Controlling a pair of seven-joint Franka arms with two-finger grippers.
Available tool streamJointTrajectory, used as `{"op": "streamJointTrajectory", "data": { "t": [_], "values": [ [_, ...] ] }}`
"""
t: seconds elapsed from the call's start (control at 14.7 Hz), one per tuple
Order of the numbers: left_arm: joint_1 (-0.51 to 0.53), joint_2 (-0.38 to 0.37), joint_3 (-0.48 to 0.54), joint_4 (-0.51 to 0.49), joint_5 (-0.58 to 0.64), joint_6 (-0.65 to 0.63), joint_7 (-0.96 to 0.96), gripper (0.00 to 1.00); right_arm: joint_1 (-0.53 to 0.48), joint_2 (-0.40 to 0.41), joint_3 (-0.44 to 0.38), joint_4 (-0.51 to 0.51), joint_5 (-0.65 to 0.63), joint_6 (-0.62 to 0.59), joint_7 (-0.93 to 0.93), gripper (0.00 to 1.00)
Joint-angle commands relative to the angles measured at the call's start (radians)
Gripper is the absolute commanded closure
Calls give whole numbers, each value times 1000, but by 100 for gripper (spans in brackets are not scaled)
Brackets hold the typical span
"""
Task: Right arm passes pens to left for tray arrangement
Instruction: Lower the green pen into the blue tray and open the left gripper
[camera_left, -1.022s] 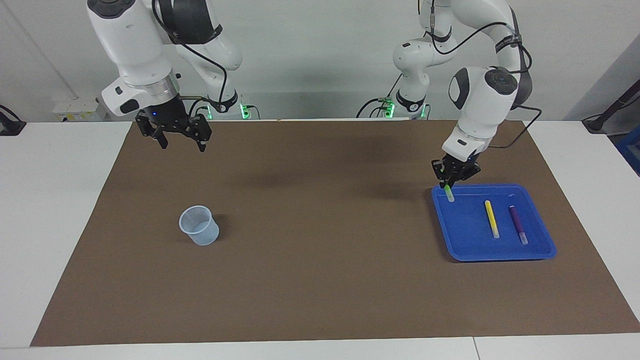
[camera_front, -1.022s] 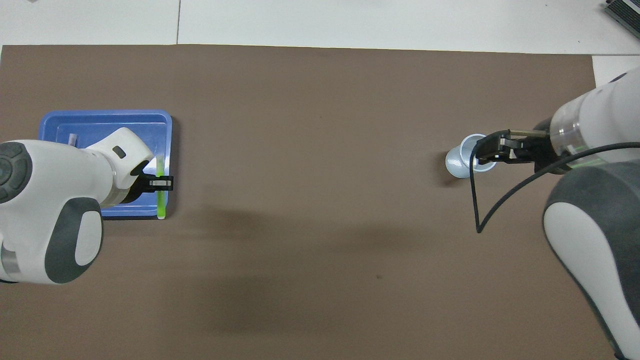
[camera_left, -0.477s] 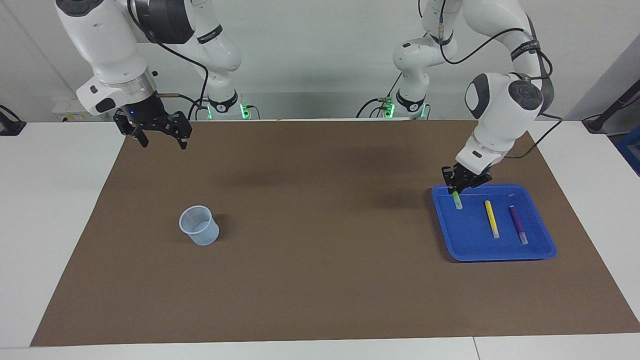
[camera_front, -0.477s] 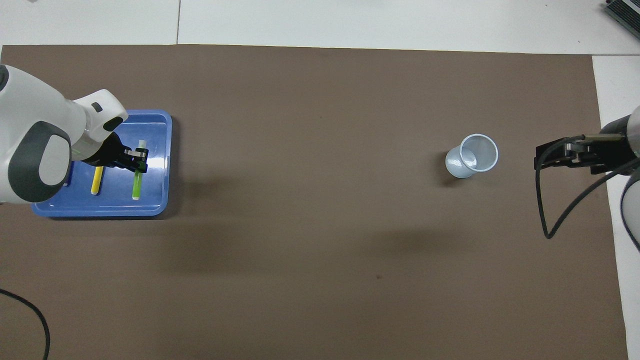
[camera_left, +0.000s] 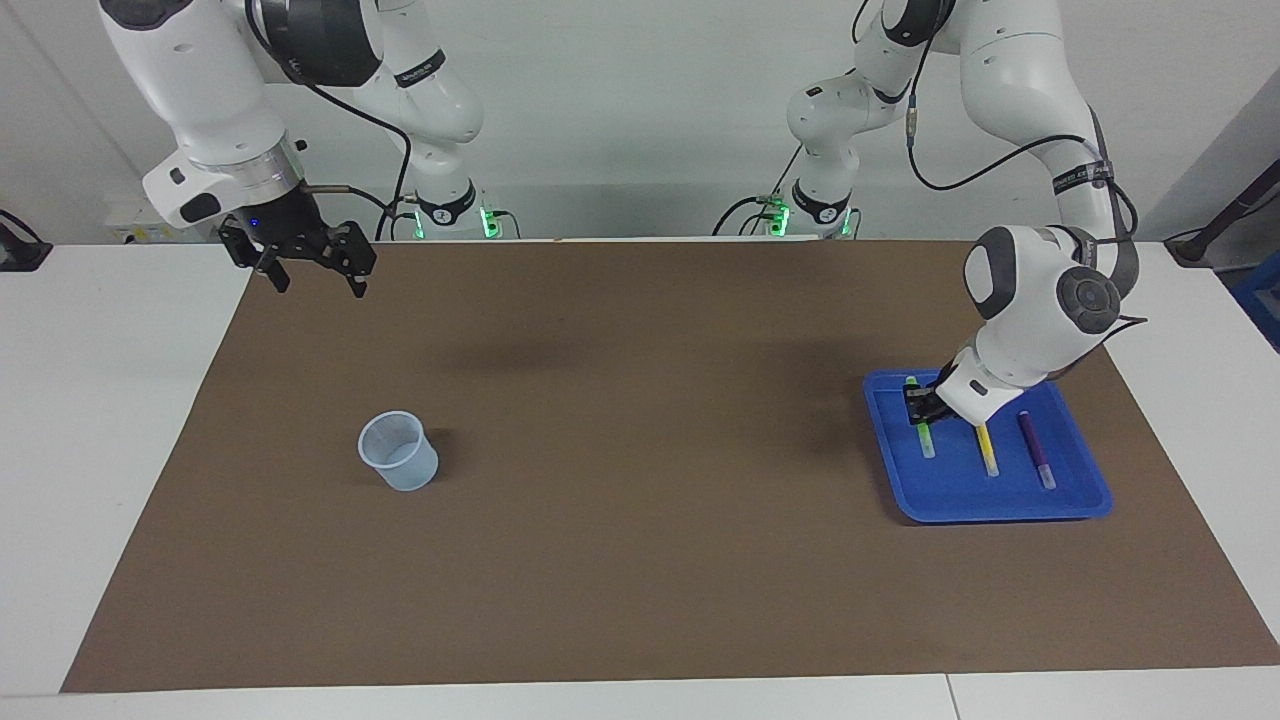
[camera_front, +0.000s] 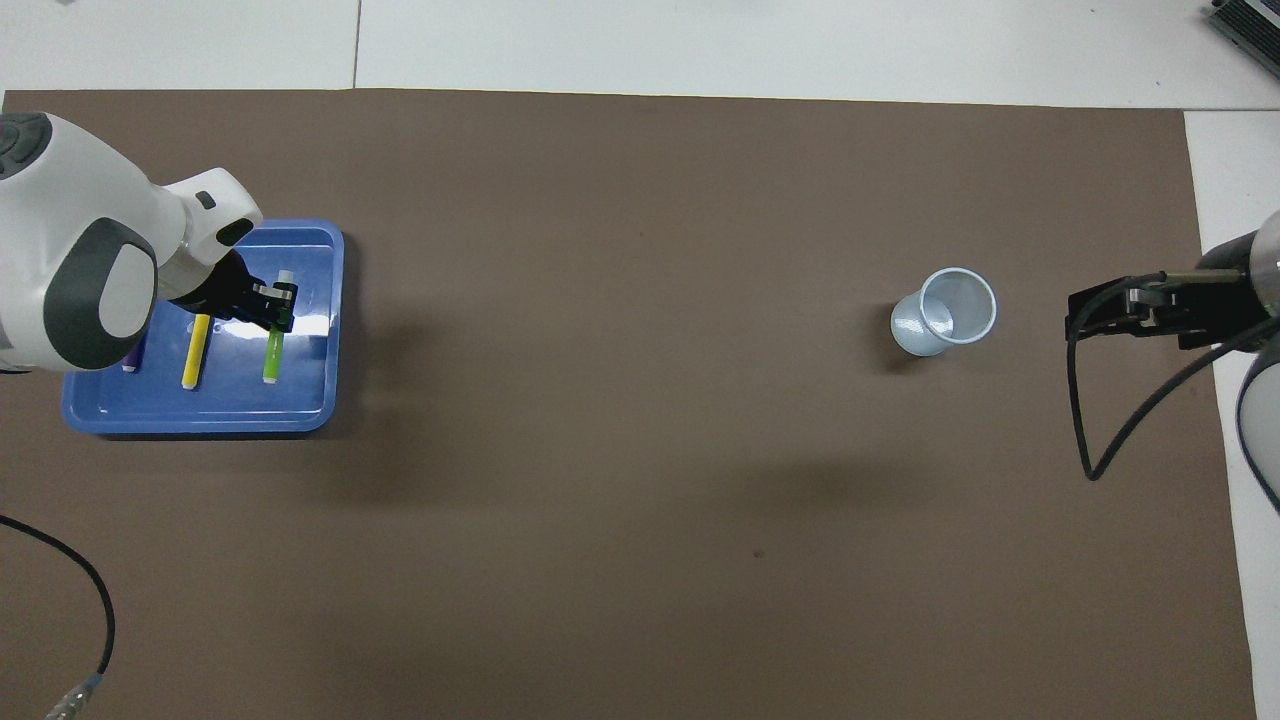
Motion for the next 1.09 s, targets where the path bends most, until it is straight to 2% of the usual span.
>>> {"op": "streamJointTrajectory", "data": {
  "t": [0.0, 0.27, 0.61, 0.68, 0.82, 0.95, 1.02],
  "values": [
    [23, -19, -9, -43, 20, 47, 9, 100, -2, -21, 6, -14, 10, -8, -24, 0],
    [35, -25, -9, -72, 29, 93, 9, 100, 20, -25, -6, -17, 7, -11, -9, 0],
    [69, -71, -9, -242, 29, 283, 11, 100, 80, -27, -69, -18, 8, -11, -10, 0],
    [69, -72, -9, -245, 29, 282, 11, 100, 110, -27, -104, -18, 8, -11, -10, 0],
    [69, -74, -9, -245, 29, 281, 11, 100, 211, -27, -231, -20, 8, -7, -13, 0],
    [69, -74, -9, -247, 29, 284, 11, 100, 239, -29, -270, -20, 8, -4, -16, 0],
    [69, -74, -9, -247, 29, 284, 11, 100, 289, -27, -321, -20, 4, -4, -13, 0]
  ]
}}
